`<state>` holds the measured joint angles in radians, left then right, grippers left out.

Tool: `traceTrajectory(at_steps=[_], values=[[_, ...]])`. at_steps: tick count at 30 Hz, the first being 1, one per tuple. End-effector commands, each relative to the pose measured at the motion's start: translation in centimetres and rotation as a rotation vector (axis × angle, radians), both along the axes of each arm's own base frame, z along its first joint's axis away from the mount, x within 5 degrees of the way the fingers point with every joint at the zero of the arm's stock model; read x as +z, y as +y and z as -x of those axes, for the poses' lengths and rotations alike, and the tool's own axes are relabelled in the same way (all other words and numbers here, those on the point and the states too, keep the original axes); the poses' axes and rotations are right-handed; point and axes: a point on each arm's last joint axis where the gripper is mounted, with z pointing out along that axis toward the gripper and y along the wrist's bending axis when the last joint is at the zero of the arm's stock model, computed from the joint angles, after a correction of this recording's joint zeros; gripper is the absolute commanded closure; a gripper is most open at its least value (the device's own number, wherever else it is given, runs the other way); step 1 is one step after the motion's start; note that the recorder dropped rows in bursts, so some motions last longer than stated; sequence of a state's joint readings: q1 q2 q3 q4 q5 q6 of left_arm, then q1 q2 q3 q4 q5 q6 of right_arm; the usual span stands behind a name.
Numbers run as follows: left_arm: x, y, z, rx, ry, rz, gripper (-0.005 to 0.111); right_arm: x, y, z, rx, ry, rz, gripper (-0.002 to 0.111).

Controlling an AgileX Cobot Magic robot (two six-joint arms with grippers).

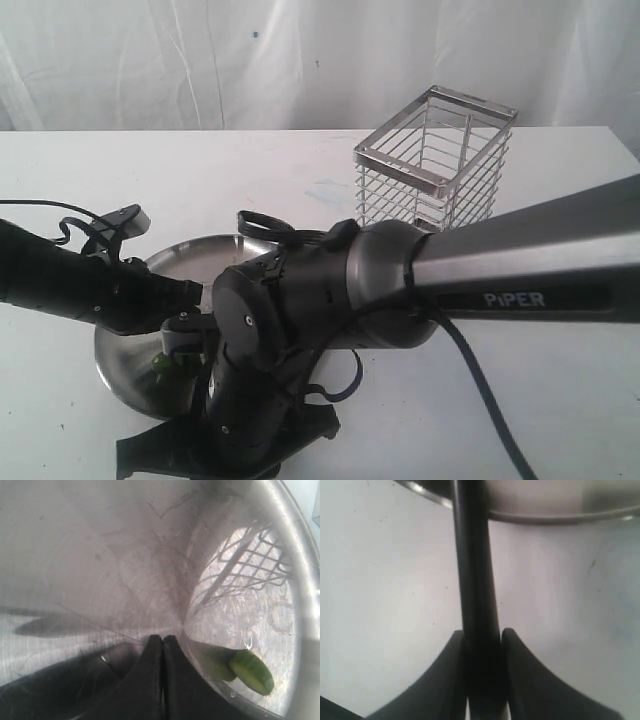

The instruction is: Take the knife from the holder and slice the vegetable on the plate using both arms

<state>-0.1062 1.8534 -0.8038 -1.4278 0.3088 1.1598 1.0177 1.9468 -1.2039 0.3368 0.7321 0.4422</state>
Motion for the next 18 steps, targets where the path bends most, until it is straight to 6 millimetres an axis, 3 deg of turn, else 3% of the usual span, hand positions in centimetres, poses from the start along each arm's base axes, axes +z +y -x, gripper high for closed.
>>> traceTrajectory(at_steps=[1,11,18], values=[[-2.6,0.7,1.3,-0.042,0.062,-0.13,0.107,-0.5,-0.7,0.5,-0.026,0.049,0.05,0.108],[-2.5,0.4,1.4,-0.06,0.069,-0.102,0.107,-0.5,-1.4,-1.3,-0.086,0.022,0.038,0.108],[-1.9,0.1,0.8,-0.055,0.052,-0.064,0.107,-0.5,-1.5,0.7,-0.016,0.099,0.128,0.108]])
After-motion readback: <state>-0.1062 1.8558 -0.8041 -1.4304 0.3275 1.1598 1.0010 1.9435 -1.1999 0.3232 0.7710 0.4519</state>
